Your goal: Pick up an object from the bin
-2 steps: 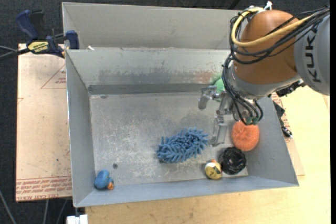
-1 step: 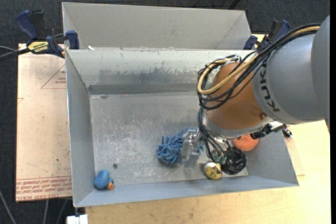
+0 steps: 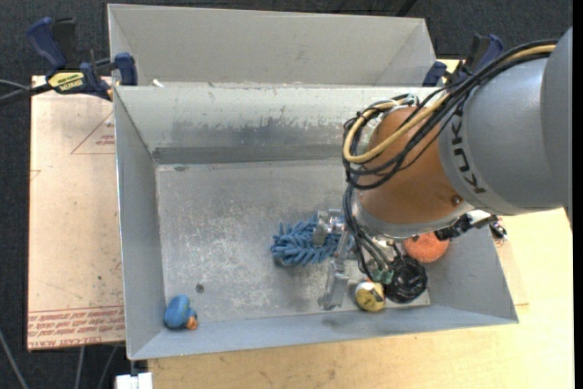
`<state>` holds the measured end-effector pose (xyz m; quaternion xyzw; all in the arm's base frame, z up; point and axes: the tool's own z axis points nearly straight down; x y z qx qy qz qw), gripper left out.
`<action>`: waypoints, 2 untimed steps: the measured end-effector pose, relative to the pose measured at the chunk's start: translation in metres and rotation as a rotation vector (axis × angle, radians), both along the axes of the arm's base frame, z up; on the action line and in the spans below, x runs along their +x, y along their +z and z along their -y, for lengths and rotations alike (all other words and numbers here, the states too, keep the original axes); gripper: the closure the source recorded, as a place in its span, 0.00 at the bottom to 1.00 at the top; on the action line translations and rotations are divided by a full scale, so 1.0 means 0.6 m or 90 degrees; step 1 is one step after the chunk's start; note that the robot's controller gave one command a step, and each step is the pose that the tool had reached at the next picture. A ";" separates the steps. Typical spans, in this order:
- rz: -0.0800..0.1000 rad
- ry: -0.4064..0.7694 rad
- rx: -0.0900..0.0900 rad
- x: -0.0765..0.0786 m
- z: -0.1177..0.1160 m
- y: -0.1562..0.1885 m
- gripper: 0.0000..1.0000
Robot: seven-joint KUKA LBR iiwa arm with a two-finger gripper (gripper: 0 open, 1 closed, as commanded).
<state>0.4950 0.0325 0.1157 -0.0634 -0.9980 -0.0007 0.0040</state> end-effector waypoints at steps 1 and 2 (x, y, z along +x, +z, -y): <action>0.000 0.000 0.000 0.000 0.000 0.000 0.00; 0.004 -0.086 0.000 0.026 -0.011 -0.069 1.00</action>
Offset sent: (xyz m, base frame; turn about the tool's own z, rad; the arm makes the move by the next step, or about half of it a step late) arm 0.0135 0.0066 -0.0424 0.1363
